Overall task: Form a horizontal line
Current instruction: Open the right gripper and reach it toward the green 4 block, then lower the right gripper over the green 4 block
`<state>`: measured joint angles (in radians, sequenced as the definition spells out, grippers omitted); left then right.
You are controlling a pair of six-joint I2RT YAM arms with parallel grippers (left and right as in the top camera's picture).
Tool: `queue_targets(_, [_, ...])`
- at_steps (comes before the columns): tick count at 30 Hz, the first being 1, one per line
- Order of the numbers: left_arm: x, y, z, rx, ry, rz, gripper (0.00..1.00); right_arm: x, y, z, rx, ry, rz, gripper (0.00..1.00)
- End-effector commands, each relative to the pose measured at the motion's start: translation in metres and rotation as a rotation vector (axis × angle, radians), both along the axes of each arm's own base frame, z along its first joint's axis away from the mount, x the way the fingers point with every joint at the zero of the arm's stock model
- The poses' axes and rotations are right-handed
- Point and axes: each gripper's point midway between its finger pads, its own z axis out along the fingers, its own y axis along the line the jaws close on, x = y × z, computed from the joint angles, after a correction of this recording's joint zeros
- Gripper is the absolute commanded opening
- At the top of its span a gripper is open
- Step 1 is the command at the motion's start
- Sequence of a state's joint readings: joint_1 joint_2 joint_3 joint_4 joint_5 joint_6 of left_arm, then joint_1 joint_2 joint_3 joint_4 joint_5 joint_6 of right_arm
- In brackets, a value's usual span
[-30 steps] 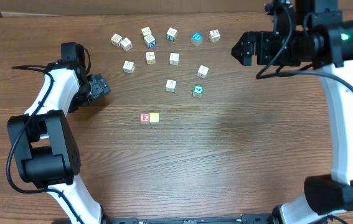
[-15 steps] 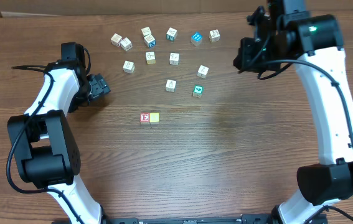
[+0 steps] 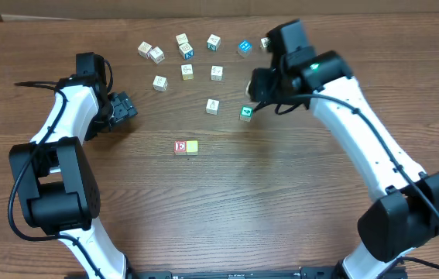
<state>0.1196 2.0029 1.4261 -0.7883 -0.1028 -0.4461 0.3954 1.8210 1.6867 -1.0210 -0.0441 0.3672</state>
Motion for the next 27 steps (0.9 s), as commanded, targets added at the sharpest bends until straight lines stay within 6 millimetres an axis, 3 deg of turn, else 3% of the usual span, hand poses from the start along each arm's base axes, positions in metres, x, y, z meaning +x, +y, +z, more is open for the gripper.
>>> queue_targets(1, [0.000, 0.000, 0.004, 0.012, -0.007, 0.001, 0.99, 0.003, 0.000, -0.024, -0.023, -0.008, -0.082, 0.72])
queue_targets(4, [0.000, 0.000, 0.004, 0.012, -0.007, 0.001, 0.99, 0.007, 0.001, -0.039, -0.001, -0.020, -0.124, 0.80])
queue_targets(6, [0.000, 0.000, 0.004, 0.012, -0.007, 0.001, 1.00, 0.009, 0.002, -0.051, 0.006, -0.032, -0.127, 1.00])
queue_targets(13, [0.000, 0.000, 0.004, 0.012, -0.007, 0.001, 1.00, 0.011, 0.001, -0.081, 0.009, -0.051, -0.134, 1.00])
queue_targets(20, [0.000, 0.000, 0.004, 0.012, -0.007, 0.001, 1.00, 0.006, 0.021, -0.087, 0.108, -0.016, -0.076, 1.00])
queue_targets(21, [0.000, 0.000, 0.004, 0.012, -0.007, 0.001, 0.99, 0.007, 0.020, -0.086, 0.105, -0.021, -0.079, 0.90])
queue_targets(24, [0.000, 0.000, 0.004, 0.012, -0.007, 0.001, 1.00, 0.015, 0.016, -0.073, 0.087, -0.043, -0.099, 0.74])
queue_targets(27, [0.000, 0.000, 0.004, 0.012, -0.007, 0.001, 1.00, 0.018, 0.007, -0.051, 0.055, -0.032, -0.148, 0.68])
